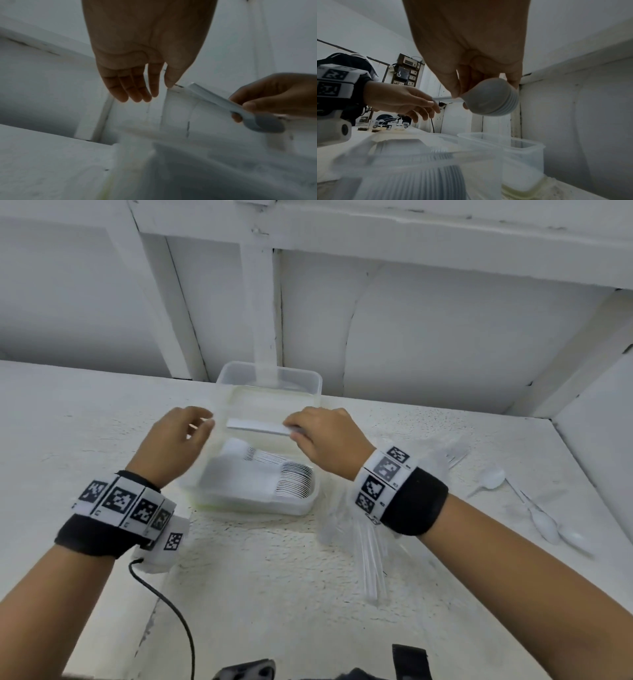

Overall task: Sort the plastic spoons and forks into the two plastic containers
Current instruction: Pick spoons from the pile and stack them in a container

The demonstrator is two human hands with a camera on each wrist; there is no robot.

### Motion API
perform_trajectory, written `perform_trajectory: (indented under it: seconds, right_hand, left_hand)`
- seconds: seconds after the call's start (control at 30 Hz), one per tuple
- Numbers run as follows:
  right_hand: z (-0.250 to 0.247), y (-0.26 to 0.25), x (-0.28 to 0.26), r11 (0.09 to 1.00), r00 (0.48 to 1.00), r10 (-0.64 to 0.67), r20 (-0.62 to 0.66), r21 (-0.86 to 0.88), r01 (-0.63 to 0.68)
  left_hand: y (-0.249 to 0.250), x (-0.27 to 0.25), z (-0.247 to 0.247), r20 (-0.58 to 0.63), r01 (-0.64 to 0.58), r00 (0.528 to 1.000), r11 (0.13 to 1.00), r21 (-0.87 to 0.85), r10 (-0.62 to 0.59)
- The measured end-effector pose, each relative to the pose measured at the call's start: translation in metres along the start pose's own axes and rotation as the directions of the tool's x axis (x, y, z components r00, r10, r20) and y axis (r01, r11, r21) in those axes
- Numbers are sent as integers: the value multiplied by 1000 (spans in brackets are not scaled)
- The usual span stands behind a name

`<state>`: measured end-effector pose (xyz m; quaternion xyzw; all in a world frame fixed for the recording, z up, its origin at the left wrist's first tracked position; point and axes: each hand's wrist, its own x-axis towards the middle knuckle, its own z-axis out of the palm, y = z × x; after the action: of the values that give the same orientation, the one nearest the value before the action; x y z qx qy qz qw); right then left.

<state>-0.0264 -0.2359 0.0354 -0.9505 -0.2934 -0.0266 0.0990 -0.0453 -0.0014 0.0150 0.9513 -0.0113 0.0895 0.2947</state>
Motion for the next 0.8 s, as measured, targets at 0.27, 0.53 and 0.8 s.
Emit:
perform_trajectory:
  seconds: [0.27, 0.53, 0.8]
  right_hand:
    - [40, -15, 43, 999, 986, 37, 163, -20, -34]
    - [61, -23, 48, 999, 974, 48, 219, -29, -42]
    - [54, -18, 47, 972, 934, 122, 337, 151, -181]
  left_hand:
    - [-36, 8, 8, 266, 401, 891, 913, -77, -369]
    - [-33, 10, 8, 318, 429, 875, 888, -166, -364]
    - [-30, 7, 7, 321, 444, 871, 876, -186, -373]
